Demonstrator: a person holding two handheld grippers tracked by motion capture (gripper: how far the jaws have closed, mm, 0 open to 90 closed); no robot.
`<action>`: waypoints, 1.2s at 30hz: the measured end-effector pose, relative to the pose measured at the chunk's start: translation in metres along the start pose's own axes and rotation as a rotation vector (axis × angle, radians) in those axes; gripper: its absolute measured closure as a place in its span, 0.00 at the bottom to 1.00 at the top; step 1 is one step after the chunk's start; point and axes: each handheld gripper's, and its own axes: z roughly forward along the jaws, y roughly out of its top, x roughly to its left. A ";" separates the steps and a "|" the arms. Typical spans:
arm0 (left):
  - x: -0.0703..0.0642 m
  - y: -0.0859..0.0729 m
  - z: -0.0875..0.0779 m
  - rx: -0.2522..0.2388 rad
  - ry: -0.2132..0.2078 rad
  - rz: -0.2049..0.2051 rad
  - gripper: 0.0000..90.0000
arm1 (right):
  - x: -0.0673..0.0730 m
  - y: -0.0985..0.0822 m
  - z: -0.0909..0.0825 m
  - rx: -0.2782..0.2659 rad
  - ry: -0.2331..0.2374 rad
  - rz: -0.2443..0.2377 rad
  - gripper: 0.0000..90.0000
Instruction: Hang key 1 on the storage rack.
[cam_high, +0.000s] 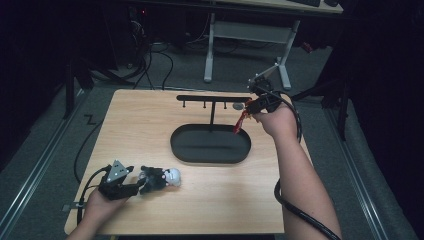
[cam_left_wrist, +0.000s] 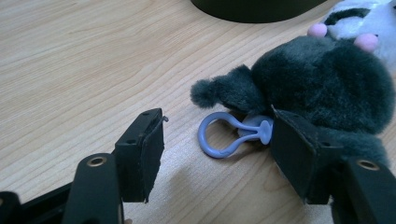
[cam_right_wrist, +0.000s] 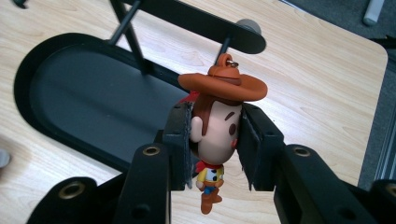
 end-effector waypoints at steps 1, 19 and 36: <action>0.000 0.000 0.000 0.000 0.000 0.000 0.39 | 0.000 0.000 0.000 0.000 0.000 0.000 0.74; 0.002 -0.011 -0.014 -0.005 0.029 -0.020 0.40 | -0.020 -0.021 0.036 0.034 0.016 0.069 0.74; 0.007 -0.027 -0.033 0.000 0.076 -0.052 0.40 | -0.026 -0.016 0.076 0.019 0.053 0.095 0.74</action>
